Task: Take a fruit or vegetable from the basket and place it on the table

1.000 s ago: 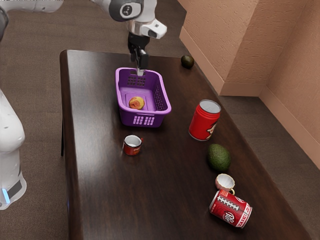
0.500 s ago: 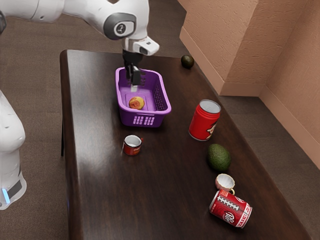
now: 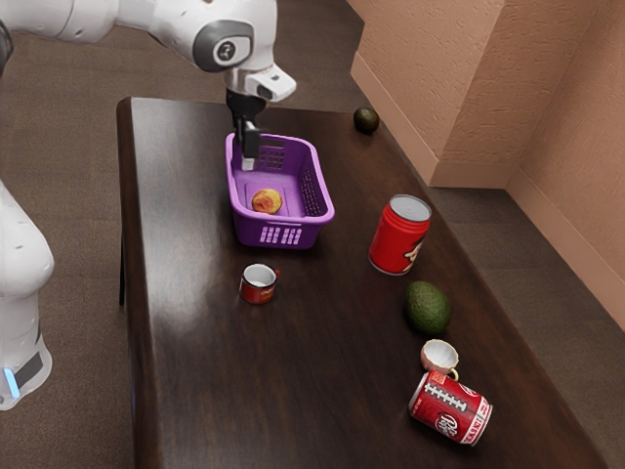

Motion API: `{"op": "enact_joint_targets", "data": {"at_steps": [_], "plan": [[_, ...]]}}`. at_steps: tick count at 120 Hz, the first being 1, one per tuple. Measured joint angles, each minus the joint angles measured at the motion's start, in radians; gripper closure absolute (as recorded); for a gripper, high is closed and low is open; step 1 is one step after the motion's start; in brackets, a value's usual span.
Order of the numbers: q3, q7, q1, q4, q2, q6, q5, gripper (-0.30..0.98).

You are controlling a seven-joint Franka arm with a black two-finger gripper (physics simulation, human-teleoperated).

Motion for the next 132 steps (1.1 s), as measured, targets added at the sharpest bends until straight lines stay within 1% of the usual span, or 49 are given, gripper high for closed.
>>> {"op": "enact_joint_targets", "data": {"at_steps": [26,57,80,108,132], "plan": [[-0.025,0.066,-0.001,-0.003,0.013,0.019,-0.005,0.0],[-0.027,0.115,-0.007,-0.006,0.078,0.094,-0.043,0.0],[-0.027,0.14,-0.011,-0.024,0.093,0.129,-0.061,0.0],[-0.027,0.162,0.013,-0.044,0.097,0.155,-0.068,0.0],[-0.028,0.175,0.005,-0.043,0.118,0.184,-0.069,0.0]]}}
